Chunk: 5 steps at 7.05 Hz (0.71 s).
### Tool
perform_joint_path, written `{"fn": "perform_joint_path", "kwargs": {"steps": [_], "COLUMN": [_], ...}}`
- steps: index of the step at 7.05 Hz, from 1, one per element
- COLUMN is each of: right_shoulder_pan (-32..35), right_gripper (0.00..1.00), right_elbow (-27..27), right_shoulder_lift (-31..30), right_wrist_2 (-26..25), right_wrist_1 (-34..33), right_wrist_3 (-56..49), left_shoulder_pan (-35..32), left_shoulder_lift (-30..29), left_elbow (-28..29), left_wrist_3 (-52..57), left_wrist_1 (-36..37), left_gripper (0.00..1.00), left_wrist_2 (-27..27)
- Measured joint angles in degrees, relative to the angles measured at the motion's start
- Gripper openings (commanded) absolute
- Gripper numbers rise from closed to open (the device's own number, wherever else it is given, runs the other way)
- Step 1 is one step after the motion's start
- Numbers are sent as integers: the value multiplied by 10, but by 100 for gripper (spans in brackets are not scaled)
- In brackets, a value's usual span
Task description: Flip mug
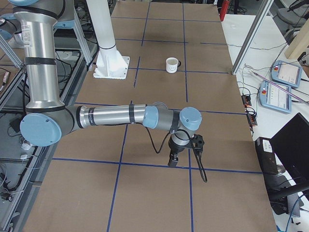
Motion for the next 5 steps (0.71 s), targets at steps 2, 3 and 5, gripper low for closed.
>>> {"fn": "perform_joint_path", "kwargs": {"steps": [2, 3, 5], "right_shoulder_pan": [0, 0, 0], "right_gripper": [100, 100, 100], "right_elbow": [0, 0, 0], "right_shoulder_lift": [0, 0, 0], "right_wrist_2": [0, 0, 0], "right_wrist_1": [0, 0, 0], "right_wrist_3": [0, 0, 0], "left_shoulder_pan": [-10, -11, -12], "left_shoulder_lift": [2, 4, 21], "left_elbow": [4, 3, -11], "left_wrist_3": [2, 2, 2], "left_wrist_1": [23, 26, 28], "left_gripper": [100, 100, 100], "left_wrist_2": [-1, -1, -4]}}
